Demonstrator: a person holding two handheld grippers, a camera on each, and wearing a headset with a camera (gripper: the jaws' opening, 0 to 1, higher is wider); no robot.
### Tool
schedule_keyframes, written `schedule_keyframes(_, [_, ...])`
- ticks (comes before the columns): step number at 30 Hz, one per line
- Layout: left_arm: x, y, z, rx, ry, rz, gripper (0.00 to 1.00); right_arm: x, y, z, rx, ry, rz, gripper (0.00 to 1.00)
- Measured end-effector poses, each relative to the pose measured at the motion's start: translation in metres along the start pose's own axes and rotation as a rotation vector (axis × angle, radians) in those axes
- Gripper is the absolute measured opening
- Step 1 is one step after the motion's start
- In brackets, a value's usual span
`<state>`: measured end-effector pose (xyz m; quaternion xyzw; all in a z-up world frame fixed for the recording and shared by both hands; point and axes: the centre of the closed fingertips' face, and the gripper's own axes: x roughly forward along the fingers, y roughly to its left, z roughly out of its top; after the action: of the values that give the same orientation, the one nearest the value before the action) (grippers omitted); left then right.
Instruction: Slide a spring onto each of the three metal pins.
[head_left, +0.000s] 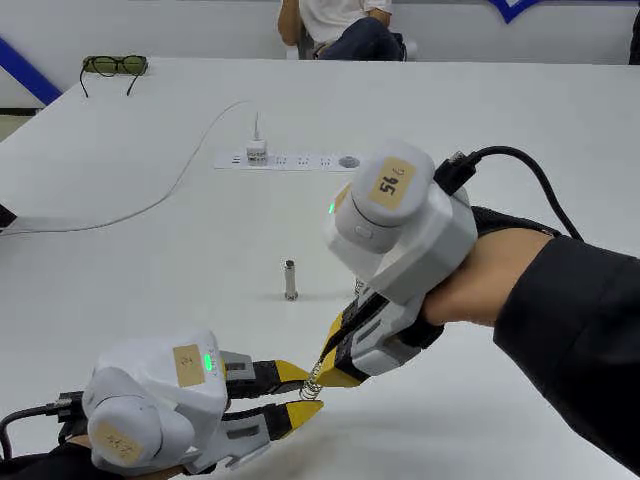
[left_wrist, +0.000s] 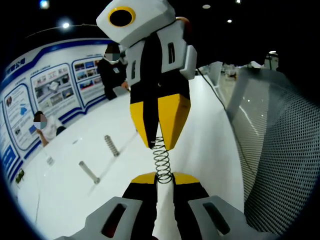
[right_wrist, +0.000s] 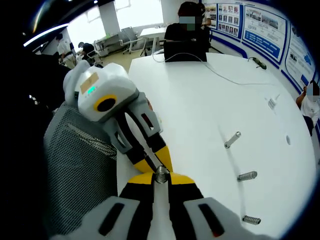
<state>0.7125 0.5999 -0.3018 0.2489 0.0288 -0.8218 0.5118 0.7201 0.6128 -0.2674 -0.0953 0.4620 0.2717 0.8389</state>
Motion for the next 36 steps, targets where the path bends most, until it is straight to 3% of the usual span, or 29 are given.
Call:
schedule_keyframes(8, [-0.001,0.001,0.002,-0.046,-0.024,0.003,0.1,0.001,0.0,0.002,-0.066,-0.009,-0.012,0.13])
schedule_keyframes(18, [-0.003,0.0,0.007,-0.054,-0.044,0.007,0.1,0.009,0.004,0.002,-0.114,0.005,-0.001,0.16])
schedule_keyframes(36, [-0.005,0.003,0.017,-0.084,-0.103,0.022,0.11,0.009,0.002,0.005,-0.12,0.018,-0.005,0.13])
